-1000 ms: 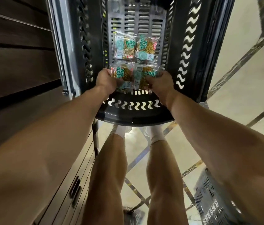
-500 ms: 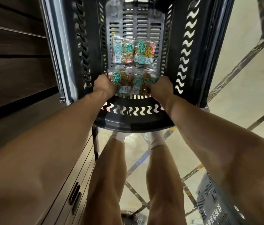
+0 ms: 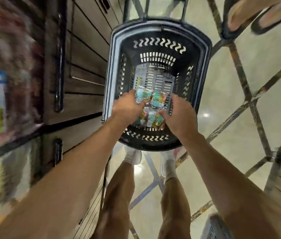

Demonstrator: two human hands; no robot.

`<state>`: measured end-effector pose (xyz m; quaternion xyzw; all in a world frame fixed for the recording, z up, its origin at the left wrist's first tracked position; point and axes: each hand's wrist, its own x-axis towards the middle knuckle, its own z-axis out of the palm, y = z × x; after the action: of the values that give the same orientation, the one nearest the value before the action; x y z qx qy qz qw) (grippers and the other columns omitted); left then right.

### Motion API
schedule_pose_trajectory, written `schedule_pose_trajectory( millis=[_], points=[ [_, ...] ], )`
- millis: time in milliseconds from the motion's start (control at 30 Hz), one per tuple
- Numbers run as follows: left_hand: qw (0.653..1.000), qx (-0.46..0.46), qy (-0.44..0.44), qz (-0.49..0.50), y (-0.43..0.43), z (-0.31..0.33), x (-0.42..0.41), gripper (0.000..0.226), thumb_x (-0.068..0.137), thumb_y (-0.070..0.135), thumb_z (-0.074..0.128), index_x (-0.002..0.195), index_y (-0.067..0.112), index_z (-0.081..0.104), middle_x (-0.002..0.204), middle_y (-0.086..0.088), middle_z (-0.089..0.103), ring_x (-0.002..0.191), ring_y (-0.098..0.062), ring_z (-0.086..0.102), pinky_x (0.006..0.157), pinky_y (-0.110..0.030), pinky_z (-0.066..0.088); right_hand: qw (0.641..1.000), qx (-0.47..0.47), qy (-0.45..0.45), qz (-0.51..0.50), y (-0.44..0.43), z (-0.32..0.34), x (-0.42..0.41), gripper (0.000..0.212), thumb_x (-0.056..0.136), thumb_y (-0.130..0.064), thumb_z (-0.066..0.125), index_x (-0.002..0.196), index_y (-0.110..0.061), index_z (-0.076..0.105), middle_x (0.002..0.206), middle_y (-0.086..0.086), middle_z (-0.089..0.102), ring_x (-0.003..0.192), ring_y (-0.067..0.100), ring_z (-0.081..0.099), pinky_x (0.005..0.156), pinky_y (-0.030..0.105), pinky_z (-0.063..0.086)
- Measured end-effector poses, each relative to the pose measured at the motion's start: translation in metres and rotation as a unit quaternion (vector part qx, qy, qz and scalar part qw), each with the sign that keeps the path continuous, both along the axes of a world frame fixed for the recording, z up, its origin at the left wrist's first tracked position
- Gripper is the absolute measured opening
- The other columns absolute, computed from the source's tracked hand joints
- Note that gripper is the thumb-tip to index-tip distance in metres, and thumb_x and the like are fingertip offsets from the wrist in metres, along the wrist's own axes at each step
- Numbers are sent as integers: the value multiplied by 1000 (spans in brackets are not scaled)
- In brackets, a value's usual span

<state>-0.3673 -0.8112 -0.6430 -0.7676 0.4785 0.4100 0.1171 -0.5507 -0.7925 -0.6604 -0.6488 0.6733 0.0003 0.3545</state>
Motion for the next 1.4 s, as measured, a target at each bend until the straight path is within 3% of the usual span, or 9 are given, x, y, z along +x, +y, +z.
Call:
schedule_pose_trajectory(
  millis=[167, 300, 500, 667, 800, 1067, 1233, 1400],
  points=[
    [968, -140, -129, -164, -5, 137, -16, 63, 102, 54, 44, 155, 19, 39, 153, -8, 49, 140, -32, 48, 123, -61, 23, 976, -114, 139, 121, -48, 139, -26, 55, 91, -60, 64, 131, -22, 63, 117, 6, 70, 109, 33, 64, 99, 47, 46],
    [952, -199, -153, -177, -8, 256, -33, 60, 103, 53, 43, 154, 23, 41, 157, -6, 45, 144, -32, 41, 123, -67, 16, 966, -164, 157, 124, -61, 255, -37, 53, 92, -62, 59, 130, -26, 65, 119, 7, 69, 114, 33, 63, 104, 52, 45],
    [924, -265, -193, -197, -1, 421, -46, 63, 104, 55, 42, 158, 23, 33, 165, -11, 32, 152, -35, 29, 123, -70, 10, 942, -260, 169, 132, -63, 417, -32, 58, 90, -60, 67, 138, -28, 63, 138, 10, 62, 131, 33, 54, 116, 59, 34],
    [910, -303, -246, -142, 33, 516, -23, 61, 100, 55, 43, 153, 23, 39, 152, -12, 47, 141, -37, 41, 120, -69, 17, 923, -310, 148, 172, -52, 525, -10, 56, 91, -57, 66, 140, -32, 61, 140, 3, 60, 135, 27, 52, 120, 60, 28],
    [900, -320, -281, -92, 55, 570, 5, 61, 102, 54, 43, 154, 22, 40, 159, -13, 42, 146, -36, 39, 122, -68, 15, 911, -319, 125, 228, -46, 584, 19, 58, 96, -56, 59, 149, -35, 50, 152, -1, 53, 144, 25, 42, 124, 60, 17],
    [866, -333, -371, 38, 143, 638, 76, 61, 103, 53, 38, 157, 24, 37, 164, -14, 36, 152, -38, 29, 122, -68, 10, 865, -358, 73, 344, 0, 656, 120, 54, 98, -58, 56, 144, -30, 55, 144, -1, 59, 140, 26, 47, 124, 64, 13],
    [849, -307, -411, 127, 236, 661, 128, 62, 98, 55, 48, 149, 19, 47, 145, -12, 54, 137, -38, 46, 115, -58, 33, 813, -384, 15, 438, 68, 678, 209, 53, 97, -53, 56, 145, -32, 53, 138, -2, 62, 135, 28, 51, 122, 61, 20],
    [820, -275, -443, 236, 352, 672, 172, 58, 94, 45, 56, 144, 14, 53, 143, -16, 58, 133, -41, 50, 115, -60, 34, 749, -389, -24, 536, 168, 687, 291, 50, 96, -50, 62, 141, -32, 55, 137, -2, 62, 132, 26, 54, 122, 57, 23]
  ],
)
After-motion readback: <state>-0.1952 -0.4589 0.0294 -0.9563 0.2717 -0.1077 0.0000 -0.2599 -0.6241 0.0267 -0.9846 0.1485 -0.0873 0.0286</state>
